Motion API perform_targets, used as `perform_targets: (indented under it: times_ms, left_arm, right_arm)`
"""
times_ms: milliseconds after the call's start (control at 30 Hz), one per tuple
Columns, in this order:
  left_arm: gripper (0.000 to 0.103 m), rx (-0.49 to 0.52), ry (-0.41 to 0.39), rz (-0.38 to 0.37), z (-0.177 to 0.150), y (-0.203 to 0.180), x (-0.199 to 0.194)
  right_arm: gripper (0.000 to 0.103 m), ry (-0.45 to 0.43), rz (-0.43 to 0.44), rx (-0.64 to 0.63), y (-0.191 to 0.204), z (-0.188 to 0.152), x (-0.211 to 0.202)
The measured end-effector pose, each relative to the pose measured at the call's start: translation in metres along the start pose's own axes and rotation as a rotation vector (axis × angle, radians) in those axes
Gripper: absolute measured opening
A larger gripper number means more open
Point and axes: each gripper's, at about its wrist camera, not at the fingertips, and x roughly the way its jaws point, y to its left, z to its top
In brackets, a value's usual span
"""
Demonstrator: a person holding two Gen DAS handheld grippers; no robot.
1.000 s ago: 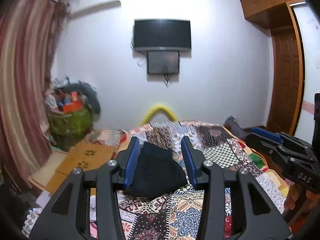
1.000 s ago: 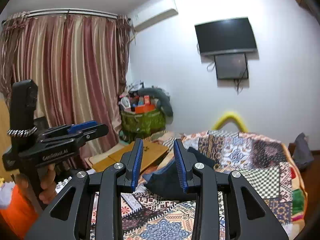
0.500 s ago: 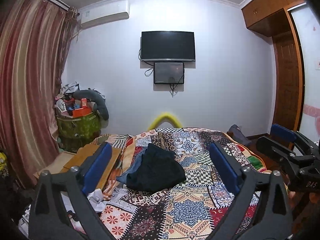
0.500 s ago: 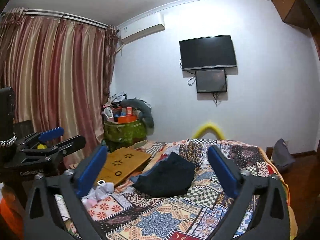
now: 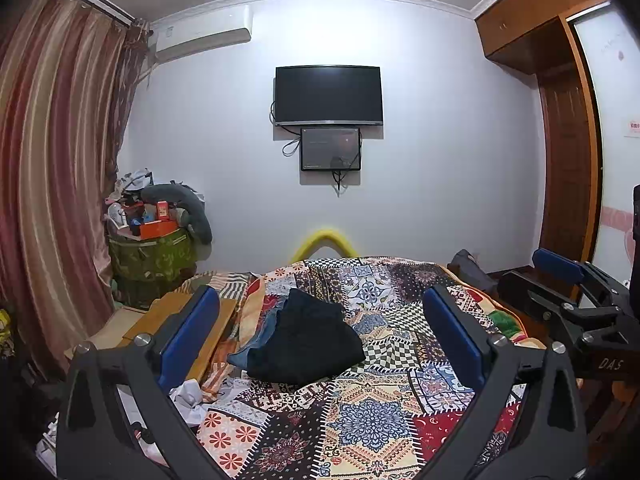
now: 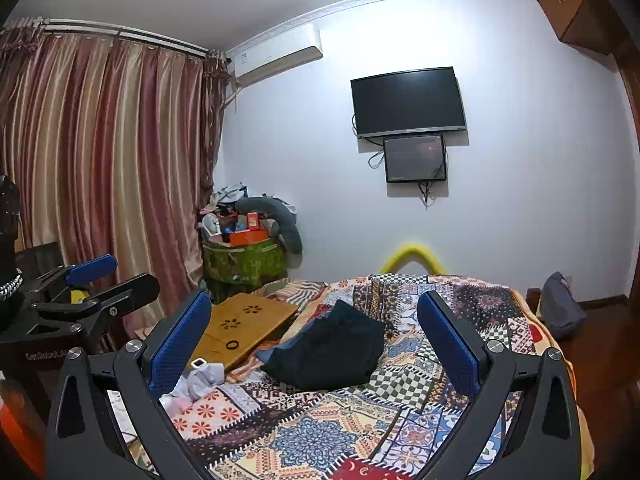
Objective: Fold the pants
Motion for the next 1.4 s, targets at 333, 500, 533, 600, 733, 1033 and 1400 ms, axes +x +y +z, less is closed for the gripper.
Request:
perform_targets:
  times_ms: [333,500,533,600,733,1033,1400]
  left_arm:
    - [0.103,-0.009,0.016,0.001,-0.004,0.001,0.007]
    - [0.103,-0.010,0.019,0.002,-0.004,0.001,0.009]
    - [0.103,-0.010,0.020,0.002,-0.005,0.002,0.010]
    - [0.103,-0.012,0.022,-0.001,-0.005,0.002,0.011]
    - [0.103,-0.014,0.024,-0.002,-0.006,0.002,0.012]
    - [0.103,-0.008,0.028,-0.007,-0.008,-0.001,0.014]
    - [0.103,-0.007,0.029,-0.019,-0.006,-0.002,0.015]
  right_arm:
    - [0.102,0.016,-0.003,0.002,-0.001,-0.003,-0.002]
    - [0.102,0.015,-0.011,0.001,-0.002,-0.003,-0.004]
    - [0.102,0.013,-0.013,0.001,-0.002,-0.003,-0.004]
    - [0.102,0.013,-0.014,0.003,-0.003,-0.002,-0.005]
    - [0.102,0.015,-0.018,0.007,-0.005,-0.001,-0.006]
    - [0.102,0.013,-0.022,0.016,-0.006,0.000,-0.007]
    - [0.102,0.011,-0.024,0.026,-0.007,0.001,-0.008]
